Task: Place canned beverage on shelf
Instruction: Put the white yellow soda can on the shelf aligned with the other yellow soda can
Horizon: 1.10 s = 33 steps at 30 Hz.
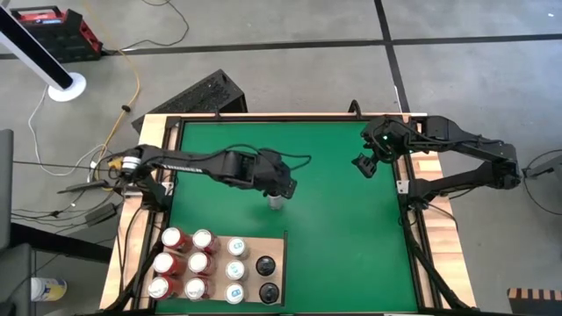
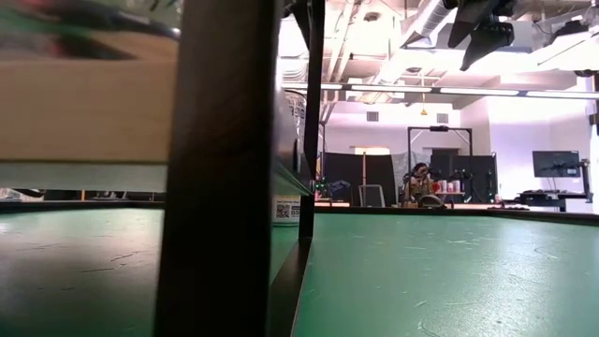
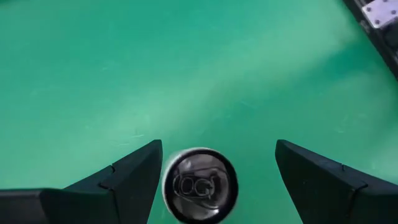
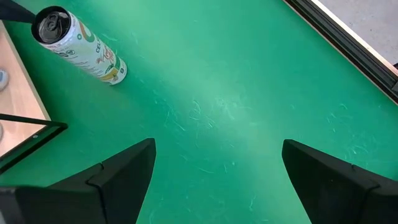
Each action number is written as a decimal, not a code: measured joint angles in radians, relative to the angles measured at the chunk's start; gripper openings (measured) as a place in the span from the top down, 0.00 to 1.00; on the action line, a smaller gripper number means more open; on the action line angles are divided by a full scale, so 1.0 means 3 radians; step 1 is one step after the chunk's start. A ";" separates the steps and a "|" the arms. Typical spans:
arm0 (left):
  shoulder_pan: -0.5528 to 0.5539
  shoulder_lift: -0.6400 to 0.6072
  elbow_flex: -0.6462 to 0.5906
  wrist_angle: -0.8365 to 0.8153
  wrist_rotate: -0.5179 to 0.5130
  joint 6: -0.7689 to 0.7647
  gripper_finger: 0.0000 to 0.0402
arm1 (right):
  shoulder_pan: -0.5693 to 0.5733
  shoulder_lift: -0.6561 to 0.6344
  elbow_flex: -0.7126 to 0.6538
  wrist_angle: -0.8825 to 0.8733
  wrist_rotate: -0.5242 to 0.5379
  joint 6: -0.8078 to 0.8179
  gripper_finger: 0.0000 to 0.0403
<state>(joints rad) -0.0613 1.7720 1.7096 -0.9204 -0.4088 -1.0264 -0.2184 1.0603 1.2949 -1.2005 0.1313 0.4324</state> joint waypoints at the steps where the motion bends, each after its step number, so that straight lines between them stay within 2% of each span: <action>1: -0.0008 0.0022 0.0000 -0.0008 -0.0045 -0.0012 0.27 | 0.0000 0.0000 0.0000 -0.0004 -0.0006 0.0000 0.07; 11: -0.0014 0.0135 0.0000 -0.0081 -0.0102 -0.0327 0.27 | 0.0003 0.0000 0.0000 -0.0010 -0.0010 -0.0021 0.07; 33: -0.0054 0.0414 -0.0003 -0.0280 0.0162 -0.0272 0.27 | 0.0003 0.0017 0.0000 0.0016 -0.0008 -0.0046 0.07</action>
<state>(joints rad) -0.0776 1.8961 1.7088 -1.0045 -0.3601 -1.1079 -0.2176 1.0654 1.2949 -1.1958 0.1287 0.4187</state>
